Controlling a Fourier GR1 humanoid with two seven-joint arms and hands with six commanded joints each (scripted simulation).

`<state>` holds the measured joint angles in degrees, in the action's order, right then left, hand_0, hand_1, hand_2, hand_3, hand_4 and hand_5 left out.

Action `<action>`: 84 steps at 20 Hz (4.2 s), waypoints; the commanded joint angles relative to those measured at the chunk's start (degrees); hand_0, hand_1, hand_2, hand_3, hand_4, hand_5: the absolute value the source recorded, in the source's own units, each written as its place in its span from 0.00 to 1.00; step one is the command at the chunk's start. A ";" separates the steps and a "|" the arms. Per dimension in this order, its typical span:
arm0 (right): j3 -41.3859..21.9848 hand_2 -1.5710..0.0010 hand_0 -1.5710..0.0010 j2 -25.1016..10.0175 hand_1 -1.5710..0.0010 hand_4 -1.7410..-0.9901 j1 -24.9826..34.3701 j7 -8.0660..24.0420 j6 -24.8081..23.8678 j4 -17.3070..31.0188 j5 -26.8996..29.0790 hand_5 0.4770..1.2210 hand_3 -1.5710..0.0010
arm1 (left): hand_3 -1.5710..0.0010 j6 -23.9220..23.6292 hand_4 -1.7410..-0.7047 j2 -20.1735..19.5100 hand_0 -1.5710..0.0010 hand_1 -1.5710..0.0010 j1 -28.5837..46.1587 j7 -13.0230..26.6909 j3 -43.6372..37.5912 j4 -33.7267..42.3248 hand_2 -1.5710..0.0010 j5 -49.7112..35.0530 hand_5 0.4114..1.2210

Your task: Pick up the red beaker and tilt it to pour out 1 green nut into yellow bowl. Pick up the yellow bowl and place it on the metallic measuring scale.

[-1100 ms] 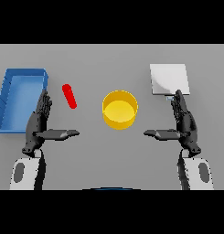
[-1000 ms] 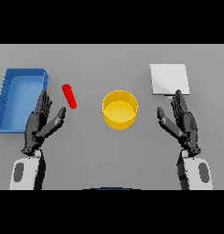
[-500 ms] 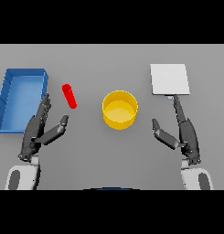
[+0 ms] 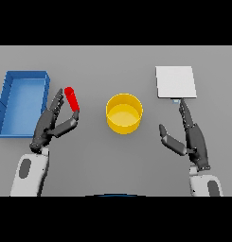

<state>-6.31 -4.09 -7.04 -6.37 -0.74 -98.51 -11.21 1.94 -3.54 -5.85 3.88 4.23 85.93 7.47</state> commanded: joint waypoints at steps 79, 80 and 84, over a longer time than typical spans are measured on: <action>-1.24 1.00 1.00 1.10 1.00 0.74 -0.25 -0.51 -2.98 -0.38 -4.50 0.23 1.00 | 0.00 16.72 0.01 -12.48 0.00 0.00 -60.94 -3.98 53.60 -37.95 0.00 50.07 1.00; -1.29 1.00 1.00 1.31 1.00 0.74 -0.54 -0.22 -2.90 -0.14 -4.36 0.22 1.00 | 0.00 16.63 0.01 -12.35 0.00 0.00 -61.75 -4.75 54.99 -38.84 0.00 50.85 1.00; -0.66 1.00 1.00 1.26 1.00 0.76 0.27 1.20 -2.80 -0.54 -3.43 0.20 1.00 | 0.00 14.56 0.01 -11.90 0.00 0.00 -64.49 -7.36 61.07 -40.55 0.00 54.59 1.00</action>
<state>-6.97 -2.83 -6.78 -5.18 -3.54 -99.05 -14.64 16.51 -15.42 -70.34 -3.50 65.31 45.39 61.93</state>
